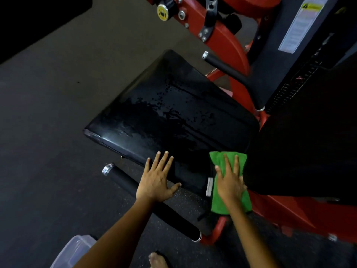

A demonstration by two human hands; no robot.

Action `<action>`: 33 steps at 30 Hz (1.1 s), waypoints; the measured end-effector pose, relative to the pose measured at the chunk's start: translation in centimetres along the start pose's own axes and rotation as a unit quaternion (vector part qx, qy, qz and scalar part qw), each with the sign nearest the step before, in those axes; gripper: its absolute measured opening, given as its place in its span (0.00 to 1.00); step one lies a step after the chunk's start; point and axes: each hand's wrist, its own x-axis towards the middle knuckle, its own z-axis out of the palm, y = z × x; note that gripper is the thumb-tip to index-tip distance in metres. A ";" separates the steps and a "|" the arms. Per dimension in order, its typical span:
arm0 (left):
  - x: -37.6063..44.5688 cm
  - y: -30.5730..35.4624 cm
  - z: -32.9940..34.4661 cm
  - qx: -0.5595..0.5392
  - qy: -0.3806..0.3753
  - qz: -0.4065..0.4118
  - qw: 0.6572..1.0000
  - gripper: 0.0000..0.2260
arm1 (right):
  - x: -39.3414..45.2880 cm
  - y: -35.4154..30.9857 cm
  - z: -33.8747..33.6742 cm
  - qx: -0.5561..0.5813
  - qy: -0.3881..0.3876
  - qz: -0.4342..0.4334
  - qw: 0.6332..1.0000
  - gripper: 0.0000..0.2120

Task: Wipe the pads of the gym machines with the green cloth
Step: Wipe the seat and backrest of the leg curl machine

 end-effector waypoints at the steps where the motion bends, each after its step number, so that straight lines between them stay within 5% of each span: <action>1: 0.0 0.0 0.0 -0.001 0.001 -0.003 1.000 0.41 | 0.7 -1.4 -0.2 0.007 0.003 0.024 1.000 0.26; 7: -0.1 0.1 0.0 -0.025 0.007 -0.006 1.000 0.44 | -3.6 -2.7 2.1 -0.134 -0.033 -0.167 0.976 0.29; 15: 0.1 0.1 -0.4 0.003 -0.019 -0.004 1.000 0.46 | 0.6 -3.7 1.2 -0.028 0.015 0.018 0.999 0.28; 21: -0.1 0.2 -0.6 -0.007 -0.016 -0.005 1.000 0.46 | -3.5 -1.4 1.8 -0.115 0.021 -0.163 0.980 0.27; 27: -0.2 0.3 -0.6 -0.006 -0.010 0.000 1.000 0.47 | 2.2 -2.9 0.0 -0.037 0.076 0.036 0.996 0.29; 33: -0.3 0.2 -0.1 -0.026 0.000 0.013 1.000 0.45 | -2.0 -5.0 2.4 -0.096 0.014 -0.067 0.993 0.30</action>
